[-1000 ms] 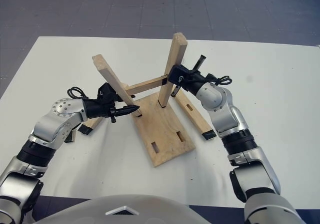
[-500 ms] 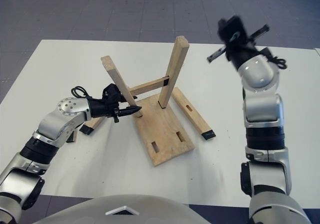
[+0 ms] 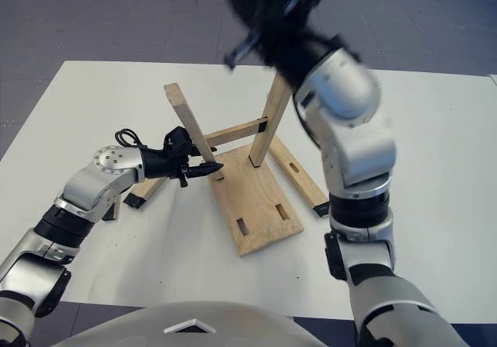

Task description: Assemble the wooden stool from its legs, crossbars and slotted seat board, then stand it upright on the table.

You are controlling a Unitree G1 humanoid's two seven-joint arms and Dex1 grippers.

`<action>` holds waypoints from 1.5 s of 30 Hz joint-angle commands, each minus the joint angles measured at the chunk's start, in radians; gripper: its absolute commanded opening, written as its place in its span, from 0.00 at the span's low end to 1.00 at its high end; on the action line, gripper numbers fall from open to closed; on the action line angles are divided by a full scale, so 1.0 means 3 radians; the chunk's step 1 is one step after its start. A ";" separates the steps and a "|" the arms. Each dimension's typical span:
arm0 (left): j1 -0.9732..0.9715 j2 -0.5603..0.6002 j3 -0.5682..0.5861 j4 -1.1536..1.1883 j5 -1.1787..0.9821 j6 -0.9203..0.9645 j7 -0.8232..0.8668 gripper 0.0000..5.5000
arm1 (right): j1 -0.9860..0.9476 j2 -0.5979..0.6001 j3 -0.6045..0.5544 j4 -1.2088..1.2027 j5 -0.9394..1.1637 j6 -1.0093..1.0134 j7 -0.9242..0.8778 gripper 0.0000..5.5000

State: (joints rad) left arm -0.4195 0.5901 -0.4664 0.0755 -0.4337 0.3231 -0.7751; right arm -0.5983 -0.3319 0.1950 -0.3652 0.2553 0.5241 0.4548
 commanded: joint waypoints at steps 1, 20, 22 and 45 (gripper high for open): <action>0.0384 0.0067 -0.0603 0.0500 0.0871 0.0496 0.0215 0.37 | 0.0626 -0.0603 0.0930 0.0187 -0.0124 0.0508 0.0745 0.02; -0.0125 -0.0149 -0.0256 0.1206 0.0854 -0.0233 0.0223 0.37 | -0.0534 0.0183 -0.1580 0.0256 0.1583 0.0886 -0.0412 0.02; -0.0226 -0.0155 -0.0201 0.1346 0.0836 -0.0276 0.0201 0.37 | -0.0519 0.0167 -0.1582 0.0277 0.1616 0.0900 -0.0449 0.02; -0.0257 -0.0162 0.0454 0.0931 0.0778 -0.0287 -0.0044 0.70 | -0.0120 -0.0053 -0.1593 0.0383 0.1626 0.0887 -0.0482 0.02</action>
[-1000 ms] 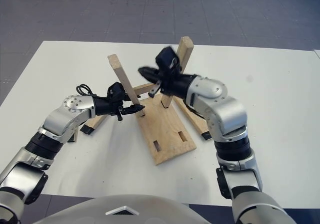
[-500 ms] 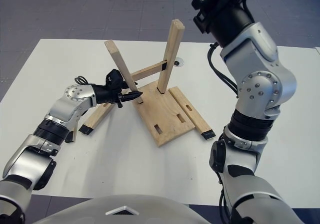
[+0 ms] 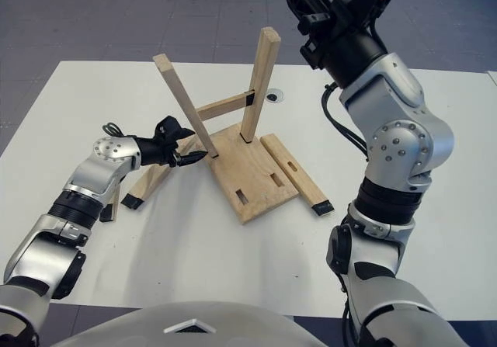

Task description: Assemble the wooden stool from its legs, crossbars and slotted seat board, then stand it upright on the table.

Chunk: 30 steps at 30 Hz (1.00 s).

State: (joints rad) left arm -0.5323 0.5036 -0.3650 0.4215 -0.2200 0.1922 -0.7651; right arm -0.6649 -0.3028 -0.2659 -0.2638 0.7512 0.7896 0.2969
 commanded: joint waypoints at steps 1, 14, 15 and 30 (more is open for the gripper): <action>0.0194 0.0167 0.0152 -0.0338 0.0065 0.0208 -0.0107 0.73 | 0.0181 -0.0246 -0.0023 0.0088 -0.0101 -0.0021 0.0117 0.02; 0.0818 -0.0194 0.0026 -0.1115 0.0574 0.1048 0.0559 0.83 | 0.1311 -0.1268 0.1683 0.1065 -0.1897 -0.1306 0.1657 0.02; 0.0826 -0.0206 0.0024 -0.1107 0.0614 0.1076 0.0596 0.83 | 0.1273 -0.1244 0.1730 0.1182 -0.1967 -0.1382 0.1680 0.02; 0.0405 -0.0351 0.0198 -0.0443 0.0775 0.0865 0.0663 0.83 | 0.1236 -0.1141 0.1975 0.0953 -0.2079 -0.1404 0.2369 0.02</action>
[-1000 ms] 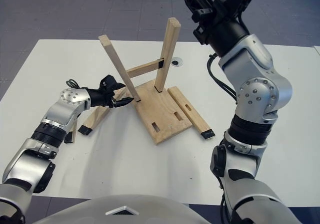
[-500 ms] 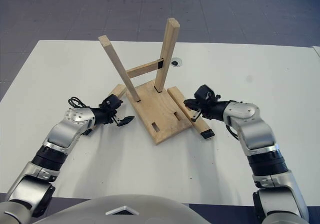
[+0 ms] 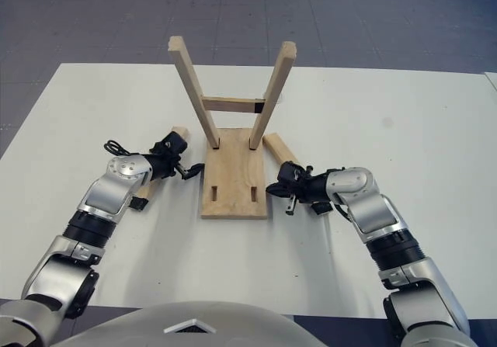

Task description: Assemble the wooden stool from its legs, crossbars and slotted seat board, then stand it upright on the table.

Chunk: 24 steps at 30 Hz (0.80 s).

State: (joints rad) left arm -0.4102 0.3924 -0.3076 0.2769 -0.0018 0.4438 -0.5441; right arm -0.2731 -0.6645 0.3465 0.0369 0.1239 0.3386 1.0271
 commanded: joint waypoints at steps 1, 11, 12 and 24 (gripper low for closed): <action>0.0035 0.0045 0.0026 -0.0031 0.0045 0.0067 -0.0085 0.83 | -0.0083 0.0064 -0.0098 -0.0001 -0.0017 0.0102 -0.0095 0.02; -0.0703 -0.0113 0.2050 -0.1162 -0.1239 0.1060 0.0566 0.83 | 0.0173 0.0279 -0.0811 -0.0588 0.0165 0.0755 -0.0888 0.02; -0.0981 -0.0143 0.2179 -0.1075 -0.1406 0.1142 0.0637 0.83 | 0.0213 0.0347 -0.0856 -0.0658 0.0187 0.0850 -0.1001 0.02; -0.2252 -0.0718 0.1810 -0.0007 -0.1436 0.1033 0.1180 0.83 | 0.0477 0.1195 -0.0998 -0.0519 -0.0408 0.0622 -0.2658 0.02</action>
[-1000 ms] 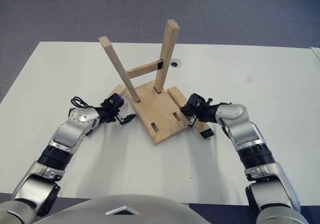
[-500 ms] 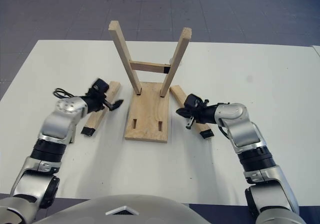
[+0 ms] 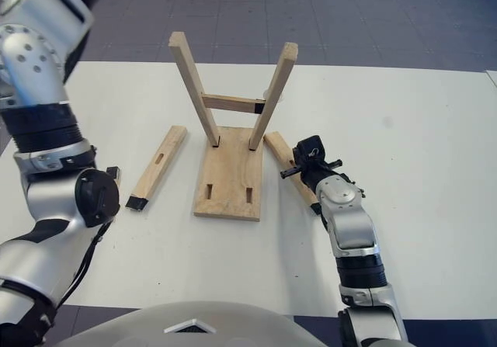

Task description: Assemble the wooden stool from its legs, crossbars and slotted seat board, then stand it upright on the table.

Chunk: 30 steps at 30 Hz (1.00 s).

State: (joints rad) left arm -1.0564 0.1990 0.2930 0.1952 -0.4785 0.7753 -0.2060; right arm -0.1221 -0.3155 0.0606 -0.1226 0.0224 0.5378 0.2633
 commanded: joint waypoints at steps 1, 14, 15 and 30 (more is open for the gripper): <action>-0.0142 -0.0098 -0.0237 0.0413 0.0200 -0.0143 0.0044 0.83 | -0.0019 0.0039 -0.0053 0.0019 -0.0093 -0.0025 -0.0157 0.02; -0.0020 -0.0217 -0.0482 0.1250 0.0500 -0.0720 -0.0151 0.83 | -0.0044 0.0039 0.0030 0.0070 -0.0175 -0.0006 -0.0151 0.02; -0.0026 -0.0210 -0.0474 0.1258 0.0502 -0.0730 -0.0156 0.83 | -0.0049 0.0037 0.0032 0.0073 -0.0179 -0.0007 -0.0149 0.02; -0.1608 0.0260 -0.0300 0.1276 0.0563 -0.1566 -0.0204 0.83 | 0.0120 0.0047 0.0056 -0.0080 -0.0194 0.0058 -0.0136 0.02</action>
State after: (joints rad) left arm -1.6193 0.3175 0.2017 0.5410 -0.2919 0.2621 -0.2577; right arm -0.0965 -0.3041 0.0726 -0.1285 -0.0298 0.5388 0.2207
